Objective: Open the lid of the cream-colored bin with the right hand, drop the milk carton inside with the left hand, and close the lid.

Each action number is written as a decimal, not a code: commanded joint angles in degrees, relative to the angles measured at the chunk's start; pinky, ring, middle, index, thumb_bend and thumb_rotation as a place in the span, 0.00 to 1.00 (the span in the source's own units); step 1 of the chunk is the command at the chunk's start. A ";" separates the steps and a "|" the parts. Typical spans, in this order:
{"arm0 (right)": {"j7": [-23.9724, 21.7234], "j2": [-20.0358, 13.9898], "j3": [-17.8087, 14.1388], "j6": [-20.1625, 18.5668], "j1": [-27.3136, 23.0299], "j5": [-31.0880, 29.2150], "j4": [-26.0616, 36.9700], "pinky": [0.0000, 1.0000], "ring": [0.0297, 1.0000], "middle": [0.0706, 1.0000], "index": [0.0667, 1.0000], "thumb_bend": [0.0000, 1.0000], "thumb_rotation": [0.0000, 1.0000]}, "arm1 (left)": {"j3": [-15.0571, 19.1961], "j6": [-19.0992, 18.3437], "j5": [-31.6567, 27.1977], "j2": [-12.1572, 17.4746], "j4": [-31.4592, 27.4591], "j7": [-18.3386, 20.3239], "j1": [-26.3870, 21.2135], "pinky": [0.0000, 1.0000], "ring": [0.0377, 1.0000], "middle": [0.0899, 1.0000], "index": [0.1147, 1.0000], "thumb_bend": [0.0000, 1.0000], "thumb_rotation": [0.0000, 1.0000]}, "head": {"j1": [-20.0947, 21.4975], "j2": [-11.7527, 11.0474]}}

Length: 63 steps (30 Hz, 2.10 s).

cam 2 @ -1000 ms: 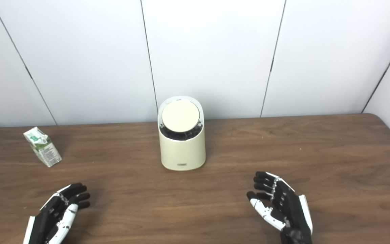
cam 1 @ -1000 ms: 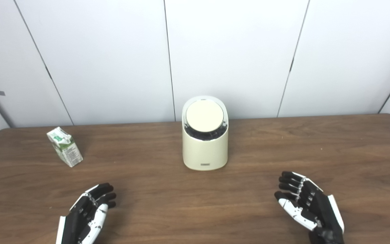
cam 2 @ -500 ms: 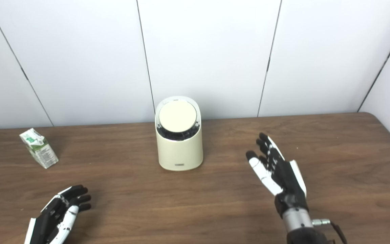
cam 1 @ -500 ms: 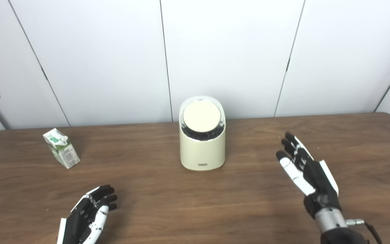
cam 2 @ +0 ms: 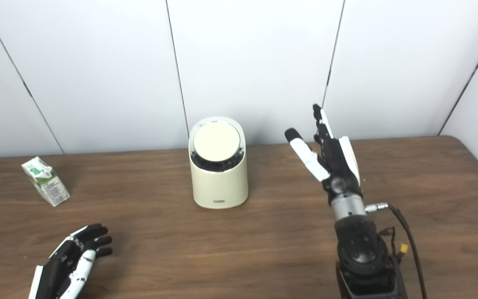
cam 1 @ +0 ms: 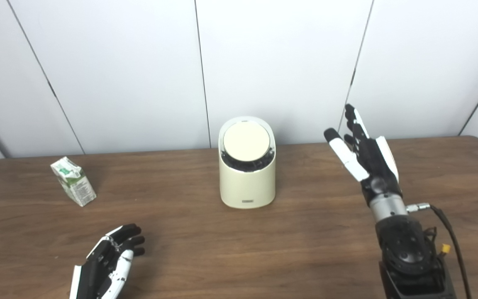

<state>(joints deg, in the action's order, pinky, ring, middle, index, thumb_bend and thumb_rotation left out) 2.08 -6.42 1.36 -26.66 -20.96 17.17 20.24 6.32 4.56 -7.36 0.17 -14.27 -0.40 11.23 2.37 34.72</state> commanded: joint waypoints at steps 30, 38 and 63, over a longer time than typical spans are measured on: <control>0.14 1.83 11.15 2.25 -12.71 18.91 -14.80 0.91 1.00 1.00 1.00 0.84 0.43 | -1.96 -1.49 0.30 -1.91 -5.28 -1.91 3.84 0.64 0.67 0.69 0.67 0.32 0.32 | -1.61 0.80; 0.31 2.40 13.20 0.88 -13.14 23.05 -17.05 0.95 1.00 1.00 0.99 0.85 0.45 | -2.18 -1.84 0.35 -2.01 -5.69 -2.03 4.09 0.64 0.68 0.69 0.67 0.33 0.32 | -1.64 0.88; 0.59 2.32 13.38 0.63 -15.17 24.71 -24.10 0.96 1.00 1.00 0.98 0.80 0.56 | -2.52 -2.40 0.15 -1.98 -6.68 -1.96 4.76 0.63 0.66 0.69 0.67 0.33 0.31 | -1.36 1.21</control>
<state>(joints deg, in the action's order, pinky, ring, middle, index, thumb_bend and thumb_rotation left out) 2.01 -4.12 15.11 -26.38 -33.09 41.52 -4.54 4.02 1.26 -7.15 -0.65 -18.54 -2.24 12.51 0.97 35.86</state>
